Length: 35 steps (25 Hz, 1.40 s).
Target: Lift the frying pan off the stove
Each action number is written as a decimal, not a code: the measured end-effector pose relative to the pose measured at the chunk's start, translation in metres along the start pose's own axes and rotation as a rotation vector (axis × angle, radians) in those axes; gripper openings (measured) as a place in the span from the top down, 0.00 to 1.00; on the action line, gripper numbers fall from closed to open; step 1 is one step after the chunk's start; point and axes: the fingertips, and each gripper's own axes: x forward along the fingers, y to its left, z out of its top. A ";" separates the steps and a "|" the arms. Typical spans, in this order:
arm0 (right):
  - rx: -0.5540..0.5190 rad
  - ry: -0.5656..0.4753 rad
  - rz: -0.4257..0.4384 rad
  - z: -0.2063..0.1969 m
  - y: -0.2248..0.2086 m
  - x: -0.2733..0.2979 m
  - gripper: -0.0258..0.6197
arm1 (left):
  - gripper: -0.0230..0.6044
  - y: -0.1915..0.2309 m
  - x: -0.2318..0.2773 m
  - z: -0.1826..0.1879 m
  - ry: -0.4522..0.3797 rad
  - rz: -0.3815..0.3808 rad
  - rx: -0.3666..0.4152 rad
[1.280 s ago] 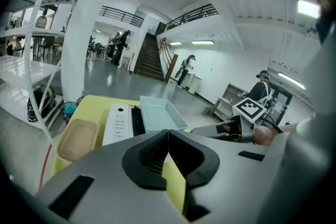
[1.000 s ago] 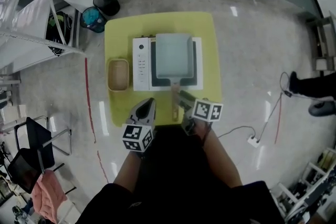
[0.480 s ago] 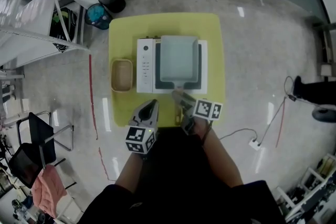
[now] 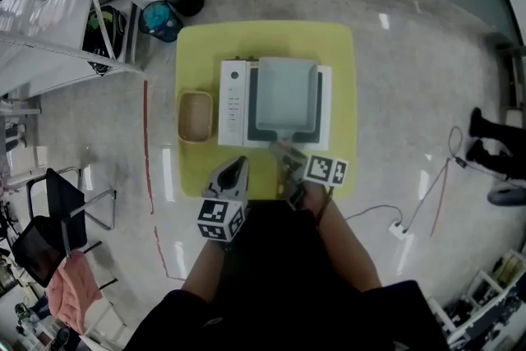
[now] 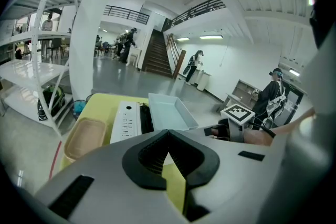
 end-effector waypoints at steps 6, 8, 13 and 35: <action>0.016 0.018 0.005 -0.001 0.001 0.007 0.60 | 0.89 0.006 -0.002 0.002 0.001 0.022 -0.008; 0.023 0.023 0.000 -0.001 0.001 0.008 0.60 | 0.89 0.008 -0.002 0.003 -0.001 0.026 -0.010; 0.021 0.033 -0.021 -0.002 0.001 0.010 0.64 | 0.89 0.010 -0.003 0.006 -0.008 0.030 -0.013; 0.008 0.004 -0.038 0.002 0.005 0.004 0.72 | 0.89 0.009 -0.004 0.007 -0.013 0.025 -0.007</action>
